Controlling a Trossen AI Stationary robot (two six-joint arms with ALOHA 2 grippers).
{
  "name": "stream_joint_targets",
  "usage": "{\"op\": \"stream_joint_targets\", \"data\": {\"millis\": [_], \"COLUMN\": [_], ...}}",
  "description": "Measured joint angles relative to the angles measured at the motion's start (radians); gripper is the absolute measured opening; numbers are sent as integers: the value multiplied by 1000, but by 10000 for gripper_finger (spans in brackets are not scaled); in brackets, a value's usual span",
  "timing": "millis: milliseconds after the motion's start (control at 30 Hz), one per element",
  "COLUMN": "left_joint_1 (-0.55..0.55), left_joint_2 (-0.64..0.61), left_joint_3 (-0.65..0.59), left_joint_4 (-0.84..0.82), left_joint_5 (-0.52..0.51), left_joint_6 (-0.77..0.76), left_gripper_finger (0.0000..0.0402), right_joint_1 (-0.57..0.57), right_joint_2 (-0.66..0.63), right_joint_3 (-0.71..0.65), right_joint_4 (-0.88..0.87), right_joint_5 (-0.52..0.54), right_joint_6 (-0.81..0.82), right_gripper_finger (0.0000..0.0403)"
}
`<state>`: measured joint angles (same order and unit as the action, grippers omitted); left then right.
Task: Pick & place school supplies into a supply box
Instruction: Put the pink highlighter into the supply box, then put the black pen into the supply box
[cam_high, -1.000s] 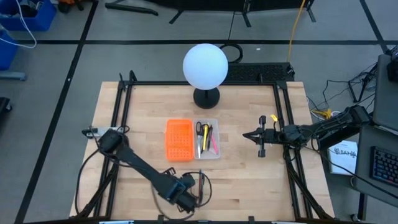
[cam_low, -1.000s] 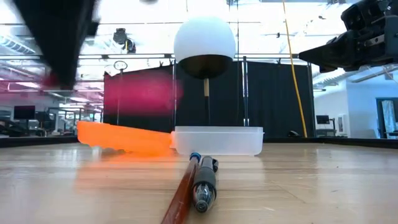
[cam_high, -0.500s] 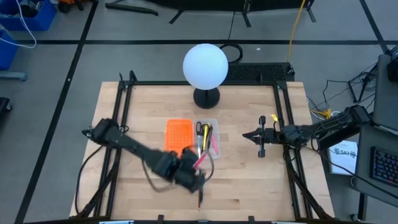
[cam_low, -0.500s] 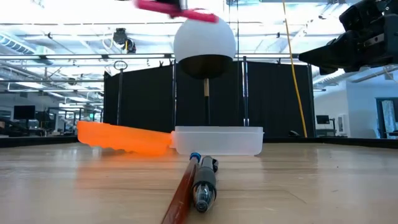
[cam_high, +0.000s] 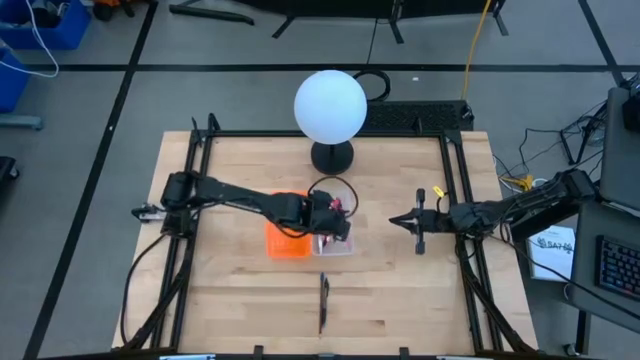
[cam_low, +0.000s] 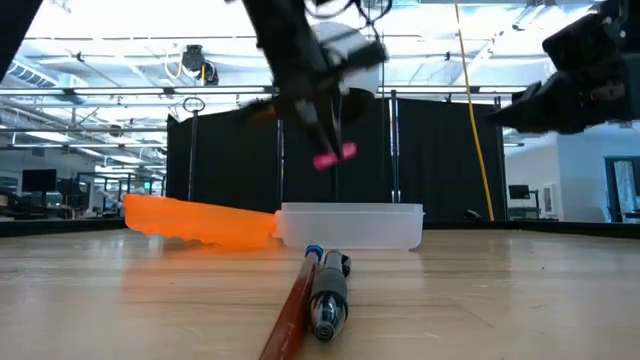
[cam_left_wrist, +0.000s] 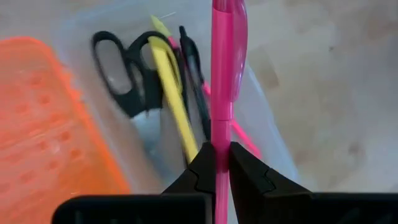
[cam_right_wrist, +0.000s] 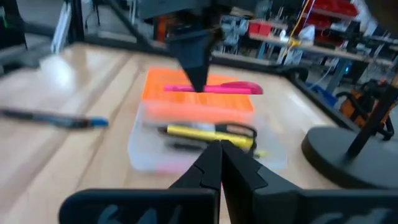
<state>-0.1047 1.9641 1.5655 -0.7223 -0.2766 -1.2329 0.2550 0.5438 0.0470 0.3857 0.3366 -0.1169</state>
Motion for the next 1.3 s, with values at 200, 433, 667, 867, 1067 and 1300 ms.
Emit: {"op": "stream_joint_targets", "data": {"millis": [200, 433, 667, 867, 1067, 1300], "left_joint_1": [53, 59, 60, 59, 59, 11], "left_joint_2": [0, -1, -2, -2, -14, -125], "left_joint_3": [-174, -225, -240, -240, -235, -118], "left_joint_4": [202, 225, 229, 233, 252, 258], "left_joint_5": [91, 104, 103, 149, 148, 141], "left_joint_6": [-57, -90, -80, -32, 24, 508], "left_gripper_finger": [24, 24, 24, 98, 162, 163], "right_joint_1": [0, 0, 0, 0, 0, 0], "right_joint_2": [0, 0, 0, 0, 0, 0], "right_joint_3": [0, 0, 0, 0, 0, 0], "right_joint_4": [-61, -57, -54, -54, -54, -47], "right_joint_5": [0, 0, 0, 1, 1, 1], "right_joint_6": [0, 0, 0, 26, 26, 26], "right_gripper_finger": [0, 0, 0, 0, 0, 0]}}
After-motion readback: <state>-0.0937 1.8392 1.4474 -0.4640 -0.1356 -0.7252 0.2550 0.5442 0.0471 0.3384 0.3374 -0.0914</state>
